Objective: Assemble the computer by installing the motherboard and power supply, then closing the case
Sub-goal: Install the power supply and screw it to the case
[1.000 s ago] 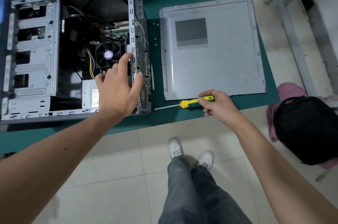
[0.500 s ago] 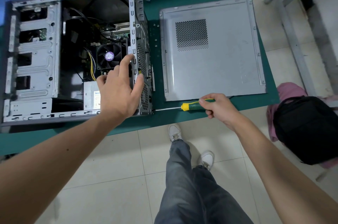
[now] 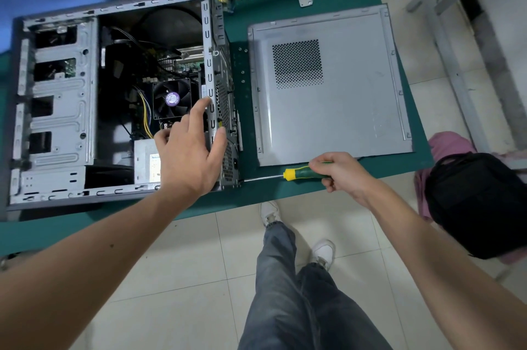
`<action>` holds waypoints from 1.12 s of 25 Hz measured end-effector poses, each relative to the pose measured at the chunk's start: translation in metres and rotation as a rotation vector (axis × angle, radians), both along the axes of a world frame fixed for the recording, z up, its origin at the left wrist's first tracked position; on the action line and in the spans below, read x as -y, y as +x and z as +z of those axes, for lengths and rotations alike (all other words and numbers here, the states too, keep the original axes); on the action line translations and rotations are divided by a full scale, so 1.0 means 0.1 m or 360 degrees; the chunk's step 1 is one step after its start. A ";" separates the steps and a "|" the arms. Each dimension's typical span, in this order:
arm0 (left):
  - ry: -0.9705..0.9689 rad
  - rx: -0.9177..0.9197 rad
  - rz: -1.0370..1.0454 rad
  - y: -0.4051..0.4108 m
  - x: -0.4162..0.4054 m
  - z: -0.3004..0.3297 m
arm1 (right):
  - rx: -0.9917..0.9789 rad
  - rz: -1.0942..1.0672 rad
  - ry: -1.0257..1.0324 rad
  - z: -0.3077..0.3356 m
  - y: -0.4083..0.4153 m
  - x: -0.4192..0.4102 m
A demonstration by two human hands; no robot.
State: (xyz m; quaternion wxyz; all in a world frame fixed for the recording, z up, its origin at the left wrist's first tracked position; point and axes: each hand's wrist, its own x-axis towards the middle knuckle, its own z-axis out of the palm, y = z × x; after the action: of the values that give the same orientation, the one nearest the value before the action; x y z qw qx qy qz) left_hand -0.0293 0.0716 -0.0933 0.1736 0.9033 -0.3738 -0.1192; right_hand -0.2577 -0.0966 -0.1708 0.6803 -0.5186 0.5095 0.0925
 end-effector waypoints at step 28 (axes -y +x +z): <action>-0.0054 -0.0302 0.0153 0.44 0.72 -0.07 | -0.0355 -0.0027 -0.0793 -0.12 2.45 0.49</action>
State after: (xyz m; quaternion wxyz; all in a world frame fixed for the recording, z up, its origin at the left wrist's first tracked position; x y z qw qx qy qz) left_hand 0.0146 0.0000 -0.1000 0.2290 0.9017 -0.3141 -0.1893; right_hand -0.0127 -0.1453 -0.1828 0.4722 -0.6523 0.5927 0.0151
